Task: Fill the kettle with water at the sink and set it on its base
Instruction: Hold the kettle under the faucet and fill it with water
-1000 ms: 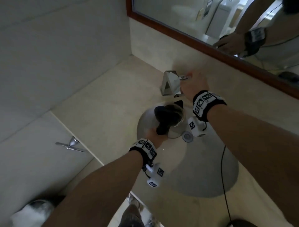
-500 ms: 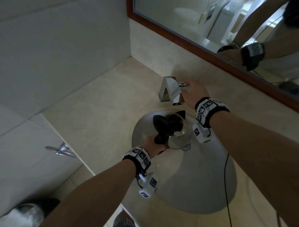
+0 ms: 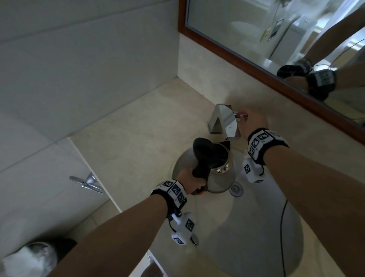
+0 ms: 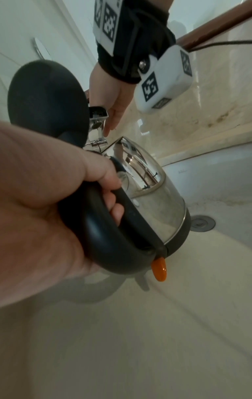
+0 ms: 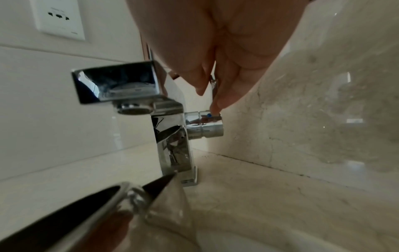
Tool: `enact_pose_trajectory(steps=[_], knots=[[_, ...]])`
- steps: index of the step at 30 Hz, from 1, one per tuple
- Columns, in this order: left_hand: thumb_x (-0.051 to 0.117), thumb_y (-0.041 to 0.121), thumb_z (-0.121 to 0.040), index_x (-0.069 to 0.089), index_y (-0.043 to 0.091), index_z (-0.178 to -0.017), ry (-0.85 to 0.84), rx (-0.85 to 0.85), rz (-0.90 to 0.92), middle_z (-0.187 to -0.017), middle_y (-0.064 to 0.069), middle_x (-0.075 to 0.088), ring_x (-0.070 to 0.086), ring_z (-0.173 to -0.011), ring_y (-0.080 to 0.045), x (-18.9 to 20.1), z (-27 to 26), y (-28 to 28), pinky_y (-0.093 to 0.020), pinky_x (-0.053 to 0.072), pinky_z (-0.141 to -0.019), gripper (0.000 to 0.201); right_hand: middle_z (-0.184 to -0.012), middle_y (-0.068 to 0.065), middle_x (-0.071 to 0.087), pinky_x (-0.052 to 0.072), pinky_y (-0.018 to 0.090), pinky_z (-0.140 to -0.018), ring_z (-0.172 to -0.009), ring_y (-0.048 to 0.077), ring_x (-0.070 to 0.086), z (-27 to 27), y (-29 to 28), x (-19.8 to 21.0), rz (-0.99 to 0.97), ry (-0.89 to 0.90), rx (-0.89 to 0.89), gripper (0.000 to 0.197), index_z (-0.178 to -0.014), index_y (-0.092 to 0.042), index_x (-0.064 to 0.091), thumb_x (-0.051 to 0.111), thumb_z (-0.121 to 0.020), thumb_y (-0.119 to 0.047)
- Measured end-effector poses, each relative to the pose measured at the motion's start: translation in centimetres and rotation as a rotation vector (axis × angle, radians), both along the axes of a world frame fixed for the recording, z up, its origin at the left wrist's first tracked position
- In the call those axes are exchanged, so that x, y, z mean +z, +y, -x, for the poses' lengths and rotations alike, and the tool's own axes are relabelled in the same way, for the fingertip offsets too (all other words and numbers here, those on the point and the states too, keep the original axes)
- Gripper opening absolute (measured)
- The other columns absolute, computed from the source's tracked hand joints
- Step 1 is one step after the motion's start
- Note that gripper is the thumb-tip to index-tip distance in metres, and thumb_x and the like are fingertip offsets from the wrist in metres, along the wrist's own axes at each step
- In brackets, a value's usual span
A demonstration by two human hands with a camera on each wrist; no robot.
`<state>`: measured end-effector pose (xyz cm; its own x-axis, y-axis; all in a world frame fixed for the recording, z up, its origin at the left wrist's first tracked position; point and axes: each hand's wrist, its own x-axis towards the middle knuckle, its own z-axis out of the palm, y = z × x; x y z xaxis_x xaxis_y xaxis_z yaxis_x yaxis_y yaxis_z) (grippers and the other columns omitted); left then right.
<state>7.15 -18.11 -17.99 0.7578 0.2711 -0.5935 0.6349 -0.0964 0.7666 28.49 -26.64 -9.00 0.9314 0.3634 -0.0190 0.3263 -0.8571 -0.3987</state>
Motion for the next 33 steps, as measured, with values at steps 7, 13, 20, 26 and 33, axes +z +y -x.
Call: enact_pose_trajectory(steps=[7, 13, 20, 26, 33], knots=[[0.062, 0.006, -0.073, 0.057, 0.008, -0.061, -0.022, -0.025, 0.031, -0.071, -0.011, 0.065, 0.06, -0.069, -0.024, -1.5, 0.1, -0.3, -0.039, 0.056, -0.075, 0.013, -0.117, 0.018, 0.067, 0.048, 0.036, -0.087, -0.108, 0.036, 0.06, -0.3, -0.2, -0.5, -0.061, -0.022, -0.01, 0.033, -0.122, -0.015, 0.063, 0.039, -0.1, -0.016], [0.063, 0.009, -0.068, 0.057, 0.012, -0.057, -0.047, -0.039, 0.023, -0.063, -0.006, 0.064, 0.059, -0.059, -0.016, -1.8, -0.8, -0.2, -0.025, 0.053, -0.061, 0.012, -0.116, 0.018, 0.068, 0.049, 0.038, -0.089, -0.107, 0.035, 0.061, -1.2, -0.4, -0.5, -0.101, -0.017, -0.052, 0.032, -0.122, -0.015, 0.063, 0.042, -0.099, -0.02], [0.066, 0.016, -0.064, 0.062, 0.014, -0.061, -0.041, -0.059, 0.016, -0.078, -0.019, 0.072, 0.069, -0.079, -0.031, -1.5, -1.5, -0.8, -0.039, 0.059, -0.078, 0.005, -0.113, 0.016, 0.07, 0.051, 0.04, -0.091, -0.105, 0.035, 0.064, -2.3, -0.3, -0.8, -0.077, 0.002, -0.062, 0.033, -0.122, -0.015, 0.064, 0.043, -0.098, -0.022], [0.065, 0.018, -0.064, 0.061, 0.017, -0.055, -0.028, -0.103, -0.007, -0.074, -0.012, 0.071, 0.068, -0.08, -0.027, -1.2, -2.0, -0.7, -0.044, 0.057, -0.087, 0.01, -0.11, 0.014, 0.071, 0.053, 0.043, -0.091, -0.102, 0.032, 0.067, -2.7, -0.4, -1.2, -0.126, 0.056, -0.108, 0.031, -0.117, -0.018, 0.066, 0.043, -0.097, -0.021], [0.062, 0.01, -0.071, 0.055, 0.016, -0.048, -0.018, -0.092, 0.012, -0.058, -0.002, 0.06, 0.059, -0.073, -0.02, -0.9, -2.9, 0.2, -0.039, 0.053, -0.089, 0.025, -0.107, 0.016, 0.071, 0.053, 0.045, -0.09, -0.098, 0.035, 0.066, -3.5, -0.5, -1.6, -0.126, 0.063, -0.114, 0.03, -0.115, -0.017, 0.068, 0.045, -0.096, -0.019]])
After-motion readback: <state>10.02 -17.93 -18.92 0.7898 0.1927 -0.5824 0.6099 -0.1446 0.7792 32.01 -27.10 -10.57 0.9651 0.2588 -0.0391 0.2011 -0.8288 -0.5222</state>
